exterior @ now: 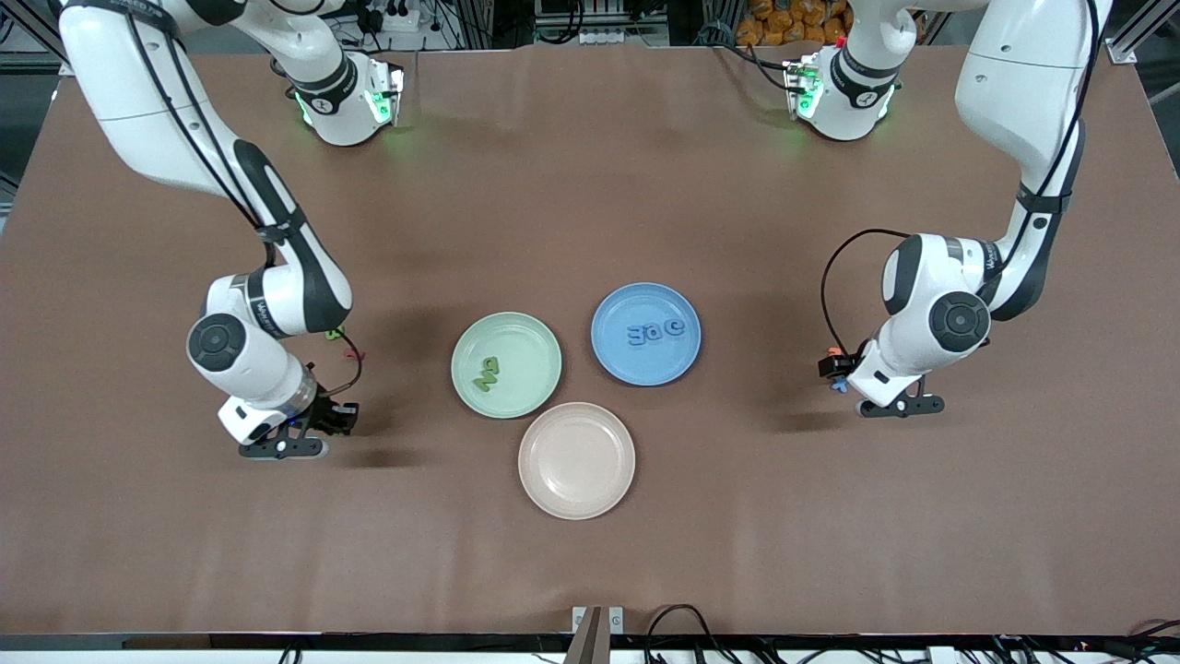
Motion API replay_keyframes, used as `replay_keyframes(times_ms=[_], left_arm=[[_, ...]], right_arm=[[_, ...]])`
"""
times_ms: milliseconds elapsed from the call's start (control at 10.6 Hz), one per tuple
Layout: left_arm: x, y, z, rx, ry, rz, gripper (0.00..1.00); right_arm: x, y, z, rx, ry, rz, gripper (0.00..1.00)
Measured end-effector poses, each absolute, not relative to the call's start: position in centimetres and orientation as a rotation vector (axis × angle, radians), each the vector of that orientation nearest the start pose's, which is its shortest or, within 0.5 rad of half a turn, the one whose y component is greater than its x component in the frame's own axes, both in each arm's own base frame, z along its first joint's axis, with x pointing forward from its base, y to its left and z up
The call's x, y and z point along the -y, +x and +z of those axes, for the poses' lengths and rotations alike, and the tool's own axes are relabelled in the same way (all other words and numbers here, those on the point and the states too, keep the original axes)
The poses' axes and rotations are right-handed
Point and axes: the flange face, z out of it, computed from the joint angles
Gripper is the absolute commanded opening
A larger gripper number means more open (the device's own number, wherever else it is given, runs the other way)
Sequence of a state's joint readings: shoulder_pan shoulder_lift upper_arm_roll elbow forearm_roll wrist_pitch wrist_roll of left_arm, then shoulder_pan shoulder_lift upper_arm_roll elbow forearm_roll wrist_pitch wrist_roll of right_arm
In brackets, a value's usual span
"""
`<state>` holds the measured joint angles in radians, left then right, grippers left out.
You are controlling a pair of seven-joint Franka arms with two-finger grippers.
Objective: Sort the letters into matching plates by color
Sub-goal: 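Grasp the blue x with the left gripper while the right gripper drops u, then carry the x to the blue plate while the right gripper reaches the B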
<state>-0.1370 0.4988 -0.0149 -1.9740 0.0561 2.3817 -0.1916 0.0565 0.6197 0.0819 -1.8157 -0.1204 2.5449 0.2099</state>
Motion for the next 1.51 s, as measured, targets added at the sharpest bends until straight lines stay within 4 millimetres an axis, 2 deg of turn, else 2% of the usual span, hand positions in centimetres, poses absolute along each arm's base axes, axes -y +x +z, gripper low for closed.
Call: replay_keyframes(times_ms=[377,659,754,848,942,1130,1225,1507], left_arm=[[9.4,60.0,20.1,-0.458,-3.079,0.073,1.00],[9.4,59.8,18.5,-0.522,-3.072,0.074,1.00],[9.4,59.7,18.1,-0.523,-3.072,0.083,0.71],[9.4,59.6,17.8,-0.524,-3.072,0.088,0.17],[9.4,59.6,17.7,-0.524,-3.072,0.092,0.00],[9.0,59.6,17.6,-0.514,-3.074,0.095,0.00],[8.8,59.7,17.6,-0.508,-3.075,0.093,0.00],[8.8,59.8,17.8,-0.501,-3.077,0.085,0.00]], right_arm=[[-15.4,64.0,22.8,-0.135,-3.141,-0.122,0.22],[-22.8,61.9,23.0,-0.239,-3.062,-0.075,0.22],[-25.0,61.0,23.1,-0.271,-3.049,-0.067,0.22],[-26.8,60.3,23.2,-0.307,-3.041,-0.063,0.22],[-28.2,59.7,23.3,-0.334,-3.036,-0.060,0.22],[-30.6,58.5,23.3,-0.404,-3.020,-0.048,0.28],[-31.4,58.1,23.3,-0.434,-3.015,-0.044,0.99],[-32.1,57.6,23.2,-0.456,-3.015,-0.032,1.00]])
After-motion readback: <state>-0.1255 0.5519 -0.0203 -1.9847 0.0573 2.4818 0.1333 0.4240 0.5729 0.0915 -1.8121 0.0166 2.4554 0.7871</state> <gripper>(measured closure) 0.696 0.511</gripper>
